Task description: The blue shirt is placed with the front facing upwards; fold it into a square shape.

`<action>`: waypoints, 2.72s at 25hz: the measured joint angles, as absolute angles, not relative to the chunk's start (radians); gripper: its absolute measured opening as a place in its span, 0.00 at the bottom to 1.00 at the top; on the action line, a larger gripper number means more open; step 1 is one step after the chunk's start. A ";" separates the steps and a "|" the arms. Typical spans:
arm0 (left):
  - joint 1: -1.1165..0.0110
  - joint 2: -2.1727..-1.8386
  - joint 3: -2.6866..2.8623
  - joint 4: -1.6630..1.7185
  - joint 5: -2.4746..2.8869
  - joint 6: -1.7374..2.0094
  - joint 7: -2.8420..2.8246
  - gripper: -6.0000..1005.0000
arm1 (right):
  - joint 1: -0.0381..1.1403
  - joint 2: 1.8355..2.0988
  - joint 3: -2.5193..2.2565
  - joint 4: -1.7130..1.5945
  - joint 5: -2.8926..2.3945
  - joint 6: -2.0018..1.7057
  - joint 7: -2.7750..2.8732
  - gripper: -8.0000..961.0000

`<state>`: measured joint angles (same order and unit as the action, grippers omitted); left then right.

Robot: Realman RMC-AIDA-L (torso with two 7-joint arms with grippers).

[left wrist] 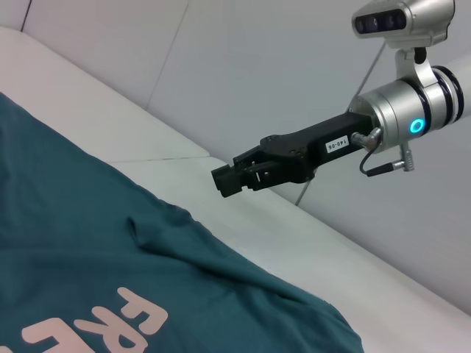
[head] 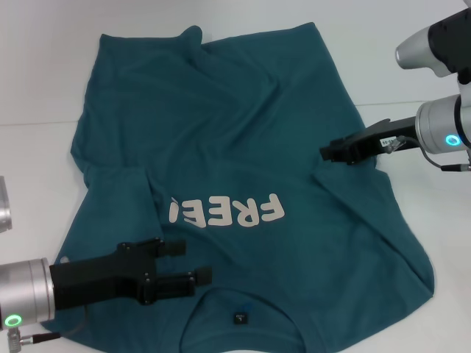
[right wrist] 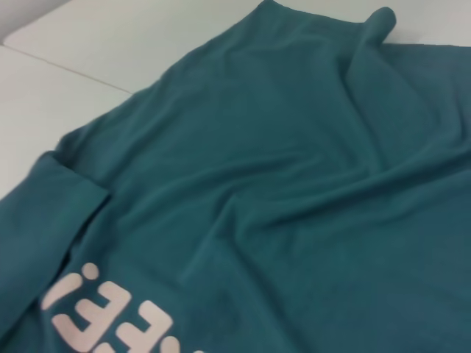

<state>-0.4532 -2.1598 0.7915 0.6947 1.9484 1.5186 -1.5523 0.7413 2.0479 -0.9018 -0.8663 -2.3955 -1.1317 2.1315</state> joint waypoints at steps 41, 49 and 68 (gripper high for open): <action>-0.462 -2.157 0.803 0.695 1.964 1.524 -1.552 0.88 | 0.478 1.988 -0.612 -0.868 -2.431 -1.394 2.340 0.77; -0.465 -2.158 0.808 0.695 1.963 1.529 -1.552 0.88 | 0.481 2.009 -0.591 -0.857 -2.431 -1.389 2.323 0.77; -0.465 -2.156 0.810 0.695 1.963 1.529 -1.552 0.88 | 0.484 2.016 -0.581 -0.792 -2.391 -1.363 2.296 0.77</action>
<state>-0.4653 -2.1556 0.8099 0.6949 1.9633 1.5294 -1.5522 0.4842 2.0156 -0.5813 -0.7916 -2.3914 -1.3625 2.2960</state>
